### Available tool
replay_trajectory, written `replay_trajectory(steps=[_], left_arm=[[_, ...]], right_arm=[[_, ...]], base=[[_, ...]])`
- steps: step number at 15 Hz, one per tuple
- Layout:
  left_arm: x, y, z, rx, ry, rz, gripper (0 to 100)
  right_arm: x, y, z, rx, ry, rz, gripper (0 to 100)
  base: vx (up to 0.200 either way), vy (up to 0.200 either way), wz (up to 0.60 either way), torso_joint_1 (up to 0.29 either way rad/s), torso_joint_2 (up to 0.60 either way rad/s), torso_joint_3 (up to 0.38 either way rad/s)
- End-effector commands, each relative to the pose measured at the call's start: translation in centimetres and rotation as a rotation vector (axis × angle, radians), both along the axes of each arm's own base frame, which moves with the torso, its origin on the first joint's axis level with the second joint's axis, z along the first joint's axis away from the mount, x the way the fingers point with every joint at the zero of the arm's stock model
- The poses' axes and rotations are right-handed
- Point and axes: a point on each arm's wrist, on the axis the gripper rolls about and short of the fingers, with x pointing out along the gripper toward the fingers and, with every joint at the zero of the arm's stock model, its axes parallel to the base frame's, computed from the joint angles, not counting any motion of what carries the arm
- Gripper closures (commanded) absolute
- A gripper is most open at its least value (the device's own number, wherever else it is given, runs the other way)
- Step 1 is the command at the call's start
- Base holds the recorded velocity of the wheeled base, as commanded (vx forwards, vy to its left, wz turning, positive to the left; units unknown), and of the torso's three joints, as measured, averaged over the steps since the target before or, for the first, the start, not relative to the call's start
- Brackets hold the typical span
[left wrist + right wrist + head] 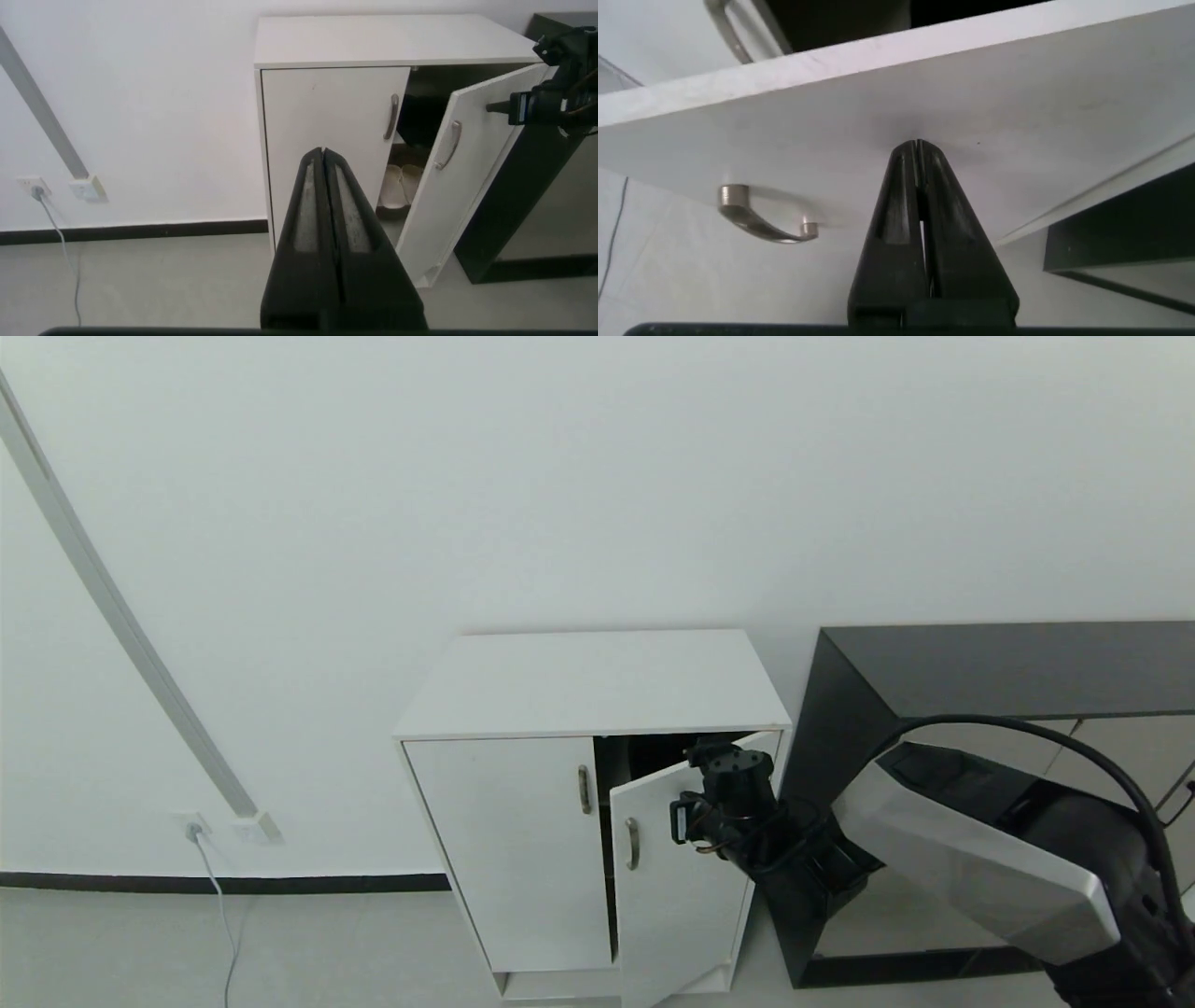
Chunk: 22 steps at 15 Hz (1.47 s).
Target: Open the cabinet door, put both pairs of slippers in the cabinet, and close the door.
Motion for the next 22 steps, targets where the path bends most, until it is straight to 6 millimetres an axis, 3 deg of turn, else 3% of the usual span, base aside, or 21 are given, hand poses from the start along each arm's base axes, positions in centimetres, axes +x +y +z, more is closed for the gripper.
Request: replay_trajectory(steps=[1, 7, 22], left_arm=[[0.0, 0.0, 0.0, 0.000, 0.001, 0.000, 100], [0.0, 0.0, 0.0, 0.000, 0.001, 0.000, 100], [0.0, 0.0, 0.0, 0.002, 0.001, 0.002, 100]], right_arm=[[1.2, 0.1, -1.7, 0.000, 0.006, -0.008, 100], [3.5, -1.2, -3.1, 0.010, 0.003, -0.037, 100], [5.0, -0.5, -2.1, 0.044, -0.050, -0.041, 100]], base=[[0.000, 0.000, 0.00, 0.000, 0.00, 0.000], [0.000, 0.000, 0.00, 0.000, 0.00, 0.000], [0.000, 0.000, 0.00, 0.000, 0.00, 0.000]])
